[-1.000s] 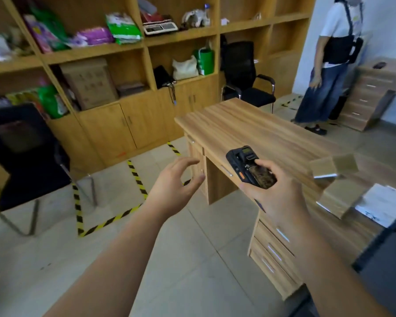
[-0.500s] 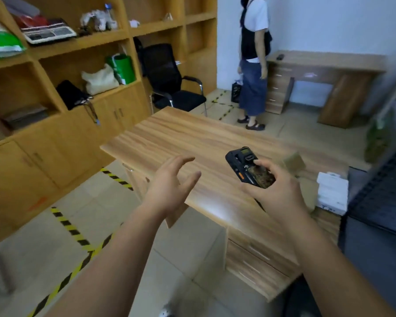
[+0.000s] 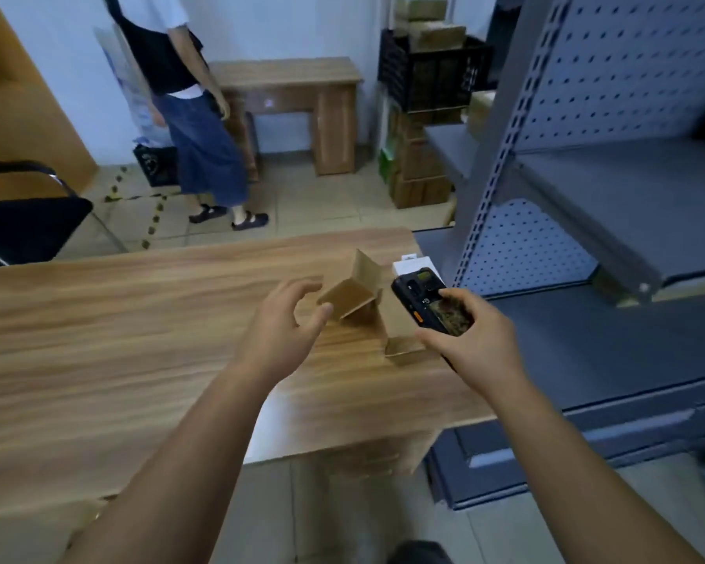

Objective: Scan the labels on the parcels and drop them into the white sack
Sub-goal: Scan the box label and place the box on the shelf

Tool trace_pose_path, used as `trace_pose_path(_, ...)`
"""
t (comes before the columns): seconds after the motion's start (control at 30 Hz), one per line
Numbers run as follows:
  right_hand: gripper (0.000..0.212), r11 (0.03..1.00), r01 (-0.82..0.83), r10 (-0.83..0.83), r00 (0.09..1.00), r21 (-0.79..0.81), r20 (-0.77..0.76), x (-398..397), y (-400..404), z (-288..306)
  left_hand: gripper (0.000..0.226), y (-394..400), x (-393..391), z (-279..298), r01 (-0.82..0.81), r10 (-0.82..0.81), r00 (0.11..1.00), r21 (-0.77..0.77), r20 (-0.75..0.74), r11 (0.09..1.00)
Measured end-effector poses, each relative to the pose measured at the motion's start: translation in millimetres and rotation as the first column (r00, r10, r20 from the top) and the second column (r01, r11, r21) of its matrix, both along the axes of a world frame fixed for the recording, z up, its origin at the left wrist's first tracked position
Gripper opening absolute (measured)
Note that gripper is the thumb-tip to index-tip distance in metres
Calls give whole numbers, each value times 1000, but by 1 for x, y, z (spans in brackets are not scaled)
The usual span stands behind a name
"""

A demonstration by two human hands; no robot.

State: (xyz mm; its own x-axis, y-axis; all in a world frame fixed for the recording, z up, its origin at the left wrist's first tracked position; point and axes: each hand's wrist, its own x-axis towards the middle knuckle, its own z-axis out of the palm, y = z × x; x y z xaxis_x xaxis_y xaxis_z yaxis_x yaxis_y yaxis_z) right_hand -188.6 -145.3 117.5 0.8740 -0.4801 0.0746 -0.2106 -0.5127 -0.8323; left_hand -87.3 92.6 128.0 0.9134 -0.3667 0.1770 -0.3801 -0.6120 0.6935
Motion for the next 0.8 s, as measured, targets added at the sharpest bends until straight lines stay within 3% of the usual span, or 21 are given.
trace_pose_path(0.2,62,996,92,-92,994,6,-54,38,-16,-24,39,-29,56,-30,93,-93,989,-9,-113,996)
trace_pose_path(0.4,63,993,104,-98,990,54,-97,97,-34,-51,52,-68,125,-62,48,-12,966,135,-256,990)
trace_pose_path(0.6,64,995,101,-98,985,17,-145,142,-59,-73,63,-119,184,-96,16,46,966,239,-254,971)
trace_pose_path(0.8,64,994,102,-93,978,38,-187,165,-71,-84,54,-120,205,-120,57,7,957,214,-289,975)
